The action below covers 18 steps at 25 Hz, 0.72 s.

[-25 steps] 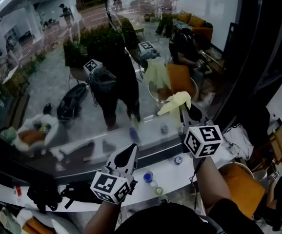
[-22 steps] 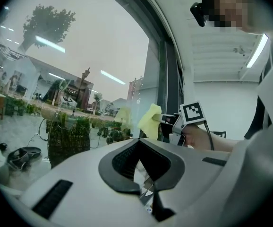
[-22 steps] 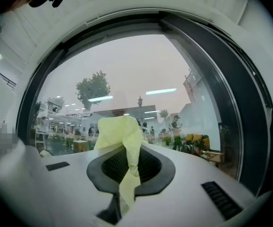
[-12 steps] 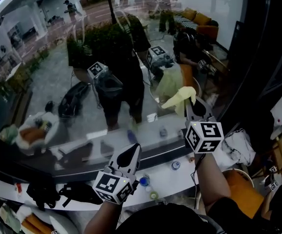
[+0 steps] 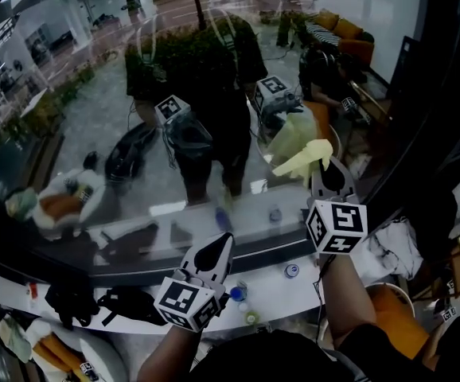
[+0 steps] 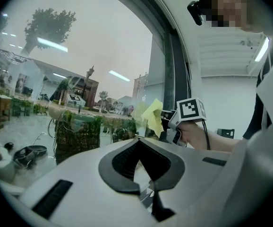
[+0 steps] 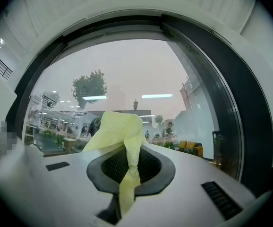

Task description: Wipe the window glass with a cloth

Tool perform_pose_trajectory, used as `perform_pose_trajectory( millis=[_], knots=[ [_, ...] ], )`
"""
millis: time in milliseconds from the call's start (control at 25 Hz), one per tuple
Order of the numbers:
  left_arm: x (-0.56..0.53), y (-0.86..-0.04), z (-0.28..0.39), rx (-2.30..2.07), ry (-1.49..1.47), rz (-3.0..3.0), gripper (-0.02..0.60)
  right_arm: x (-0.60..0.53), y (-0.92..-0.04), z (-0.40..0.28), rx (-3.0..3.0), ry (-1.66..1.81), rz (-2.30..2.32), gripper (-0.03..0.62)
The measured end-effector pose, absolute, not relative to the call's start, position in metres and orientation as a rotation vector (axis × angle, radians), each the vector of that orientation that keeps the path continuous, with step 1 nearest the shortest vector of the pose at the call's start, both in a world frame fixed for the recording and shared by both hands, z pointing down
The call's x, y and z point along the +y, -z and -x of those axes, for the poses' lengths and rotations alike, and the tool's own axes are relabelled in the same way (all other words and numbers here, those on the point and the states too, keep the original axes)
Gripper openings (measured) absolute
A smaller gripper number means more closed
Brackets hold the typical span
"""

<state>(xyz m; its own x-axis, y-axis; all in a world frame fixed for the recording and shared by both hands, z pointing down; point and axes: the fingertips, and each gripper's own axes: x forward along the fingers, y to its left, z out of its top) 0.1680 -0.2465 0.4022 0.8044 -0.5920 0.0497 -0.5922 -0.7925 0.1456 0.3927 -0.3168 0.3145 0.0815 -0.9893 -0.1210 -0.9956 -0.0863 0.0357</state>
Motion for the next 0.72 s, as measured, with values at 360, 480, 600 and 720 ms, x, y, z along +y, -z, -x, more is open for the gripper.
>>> perform_pose_trajectory(
  millis=[360,480,600,720],
  knots=[
    [-0.245,-0.411,-0.162,-0.977,-0.028,-2.838,-0.002,-0.322,-0.32,-0.393,2.083,-0.152,2.245,0.037],
    [-0.239,-0.412,-0.166,-0.999,-0.029,-2.829,-0.002,-0.319,-0.32,-0.397,2.088,-0.152,2.237,0.037],
    [-0.237,-0.412,-0.163,-1.02,-0.029,-2.821,-0.002,-0.318,-0.319,-0.393,2.097,-0.162,2.23,0.037],
    [-0.235,-0.411,-0.155,-1.042,-0.032,-2.814,-0.002,-0.32,-0.316,-0.382,2.112,-0.183,2.221,0.037]
  ],
)
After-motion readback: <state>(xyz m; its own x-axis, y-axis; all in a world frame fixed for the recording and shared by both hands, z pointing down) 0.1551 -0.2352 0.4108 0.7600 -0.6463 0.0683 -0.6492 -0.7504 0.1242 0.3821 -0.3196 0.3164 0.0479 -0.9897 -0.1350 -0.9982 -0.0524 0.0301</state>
